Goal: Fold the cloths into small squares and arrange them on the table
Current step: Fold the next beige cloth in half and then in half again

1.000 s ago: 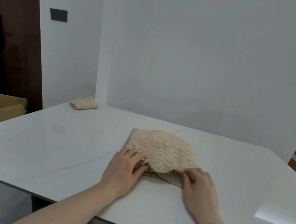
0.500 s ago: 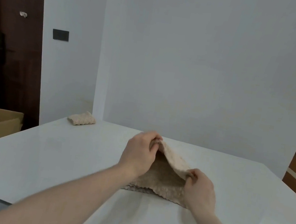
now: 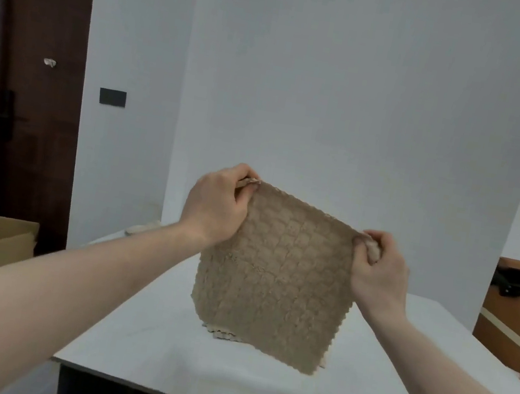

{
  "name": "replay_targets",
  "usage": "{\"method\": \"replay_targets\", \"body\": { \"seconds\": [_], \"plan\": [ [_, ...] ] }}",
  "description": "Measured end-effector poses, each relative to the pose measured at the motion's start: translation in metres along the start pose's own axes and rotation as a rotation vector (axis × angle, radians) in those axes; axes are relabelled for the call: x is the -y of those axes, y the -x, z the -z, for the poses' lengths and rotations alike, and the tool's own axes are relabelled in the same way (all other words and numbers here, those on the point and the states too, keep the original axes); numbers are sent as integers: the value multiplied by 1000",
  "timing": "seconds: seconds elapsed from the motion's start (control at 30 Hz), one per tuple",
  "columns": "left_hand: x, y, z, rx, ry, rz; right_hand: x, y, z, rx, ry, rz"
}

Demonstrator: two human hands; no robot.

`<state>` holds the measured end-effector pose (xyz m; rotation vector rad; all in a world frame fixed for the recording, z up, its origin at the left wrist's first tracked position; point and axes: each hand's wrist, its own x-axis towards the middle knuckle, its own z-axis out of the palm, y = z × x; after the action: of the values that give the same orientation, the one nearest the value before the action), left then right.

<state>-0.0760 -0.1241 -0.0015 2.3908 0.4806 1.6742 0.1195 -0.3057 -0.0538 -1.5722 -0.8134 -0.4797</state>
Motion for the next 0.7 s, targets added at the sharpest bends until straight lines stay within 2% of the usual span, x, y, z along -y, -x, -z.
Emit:
{"method": "replay_targets", "body": {
  "seconds": [0.1,0.2,0.37,0.47,0.53,0.6,0.7],
  "plan": [
    [0,8,19,35,-33,44,11,6,11,-24,-15,0],
    [4,19,26,135,-88,110,11,12,17,17,19,-16],
    [23,41,15,438,-224,227,-17,23,17,167,141,-79],
    [35,54,0,679,-247,284,-43,29,11,240,251,-101],
    [43,62,-12,771,-247,335,-60,33,5,270,336,-119],
    [49,69,-26,777,-173,427,-75,36,-2,296,401,-137],
    [57,77,-52,673,116,701,-92,39,-13,332,441,-187]
  ]
}}
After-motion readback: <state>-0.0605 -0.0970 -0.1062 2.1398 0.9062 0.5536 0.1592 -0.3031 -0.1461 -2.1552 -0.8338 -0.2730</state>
